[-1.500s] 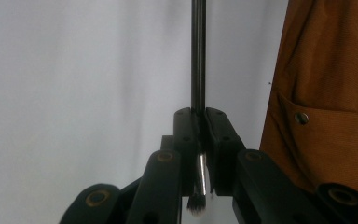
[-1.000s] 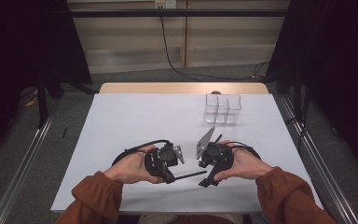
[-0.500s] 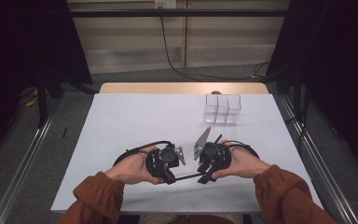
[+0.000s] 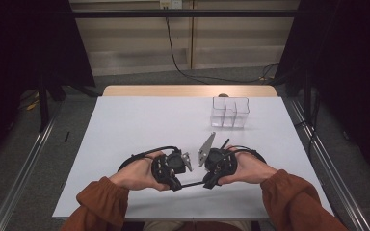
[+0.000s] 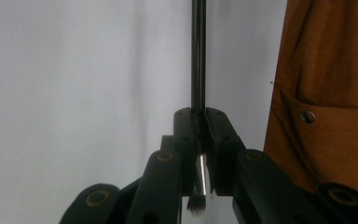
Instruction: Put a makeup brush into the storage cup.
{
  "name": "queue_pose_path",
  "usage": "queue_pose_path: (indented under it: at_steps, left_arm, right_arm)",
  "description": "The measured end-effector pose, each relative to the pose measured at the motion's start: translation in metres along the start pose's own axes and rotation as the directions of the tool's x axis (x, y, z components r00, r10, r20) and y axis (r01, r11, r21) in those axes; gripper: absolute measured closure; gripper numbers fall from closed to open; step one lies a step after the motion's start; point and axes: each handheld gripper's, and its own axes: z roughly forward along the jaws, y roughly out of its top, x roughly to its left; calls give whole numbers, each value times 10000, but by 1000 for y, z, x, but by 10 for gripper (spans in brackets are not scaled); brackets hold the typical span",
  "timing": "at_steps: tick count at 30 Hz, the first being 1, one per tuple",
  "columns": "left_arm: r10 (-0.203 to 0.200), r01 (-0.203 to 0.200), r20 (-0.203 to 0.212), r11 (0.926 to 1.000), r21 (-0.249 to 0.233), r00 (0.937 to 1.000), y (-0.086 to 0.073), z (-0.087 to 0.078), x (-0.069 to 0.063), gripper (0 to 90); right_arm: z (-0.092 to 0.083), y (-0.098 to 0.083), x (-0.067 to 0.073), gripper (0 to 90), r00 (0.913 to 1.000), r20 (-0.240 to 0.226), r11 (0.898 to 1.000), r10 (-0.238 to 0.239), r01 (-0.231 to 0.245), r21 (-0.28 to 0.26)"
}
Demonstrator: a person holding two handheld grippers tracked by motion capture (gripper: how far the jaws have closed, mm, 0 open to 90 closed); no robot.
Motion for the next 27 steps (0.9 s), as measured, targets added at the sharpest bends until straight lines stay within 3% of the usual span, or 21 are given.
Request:
queue_pose_path:
  at_steps: [5,17,18,24,27]
  left_arm:
    - [69,-69,100,10000,-1,9999,0,-2,1,837]
    - [231,-230,68,9996,-179,9997,-2,-3,3,825]
    - [71,-72,-25,9994,-325,10000,-3,-2,2,822]
    - [99,-90,171,9986,-519,9998,-6,-5,6,814]
    - [-217,236,214,9951,-964,9995,-7,-5,7,807]
  right_arm:
    - [3,0,-1,805,10000,9,9998,-91,91,148]
    - [4,-1,1,839,9989,-331,9992,-333,341,224]
    - [4,-1,0,840,9986,-321,9989,-432,437,157]
    - [3,-3,0,842,9986,-391,9994,-348,348,-1]
    - [3,-4,1,843,9986,-455,9997,-262,261,-9]
